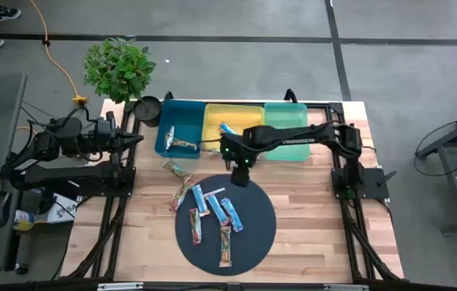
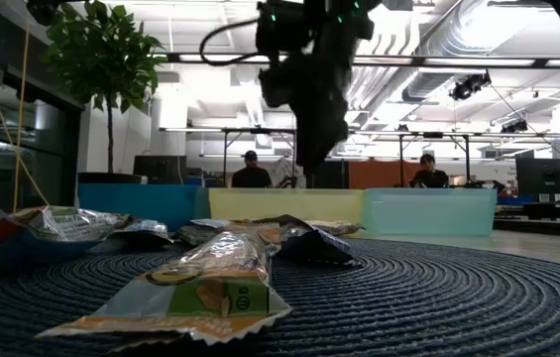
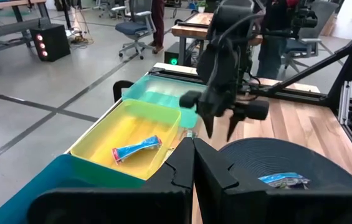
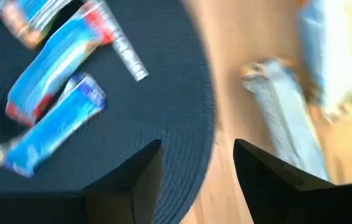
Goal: Pick and place Granola Bars by type
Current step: Put the yellow granola bar into the green bin
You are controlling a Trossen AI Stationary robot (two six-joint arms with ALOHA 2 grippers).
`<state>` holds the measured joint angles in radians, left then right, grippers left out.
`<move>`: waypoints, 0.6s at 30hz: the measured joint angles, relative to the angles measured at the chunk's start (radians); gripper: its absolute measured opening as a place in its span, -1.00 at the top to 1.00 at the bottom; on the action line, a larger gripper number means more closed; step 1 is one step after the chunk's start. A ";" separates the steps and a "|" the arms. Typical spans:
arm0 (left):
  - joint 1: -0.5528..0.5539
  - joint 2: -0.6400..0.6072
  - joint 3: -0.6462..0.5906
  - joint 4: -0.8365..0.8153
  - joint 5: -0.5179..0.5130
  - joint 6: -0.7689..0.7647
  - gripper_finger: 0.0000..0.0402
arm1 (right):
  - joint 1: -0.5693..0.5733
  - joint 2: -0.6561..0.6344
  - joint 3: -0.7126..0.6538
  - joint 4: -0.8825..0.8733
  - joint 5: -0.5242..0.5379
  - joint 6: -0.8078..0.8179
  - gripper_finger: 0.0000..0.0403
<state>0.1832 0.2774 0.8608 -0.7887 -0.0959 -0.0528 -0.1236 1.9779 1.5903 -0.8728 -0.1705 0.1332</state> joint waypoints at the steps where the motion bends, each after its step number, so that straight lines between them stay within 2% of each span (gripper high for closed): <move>1: 0.000 0.000 0.000 0.000 0.000 0.000 1.00 | -0.004 -0.010 -0.035 0.043 -0.024 -0.052 0.07; 3: 0.000 0.000 0.000 0.000 0.000 0.000 1.00 | -0.010 -0.022 -0.093 0.095 -0.041 -0.146 0.05; 5: 0.000 0.000 0.000 0.000 0.000 0.000 1.00 | -0.017 -0.022 -0.142 0.103 -0.006 -0.207 0.03; 9: 0.000 0.000 0.000 0.000 -0.001 -0.003 1.00 | -0.034 -0.019 -0.215 0.157 0.027 -0.269 0.02; 18: 0.000 0.000 0.000 0.000 -0.004 -0.004 1.00 | -0.066 -0.020 -0.229 0.210 0.074 -0.320 0.02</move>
<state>0.1832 0.2772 0.8608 -0.7883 -0.0996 -0.0564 -0.1893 1.9583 1.3616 -0.6624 -0.0968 -0.1869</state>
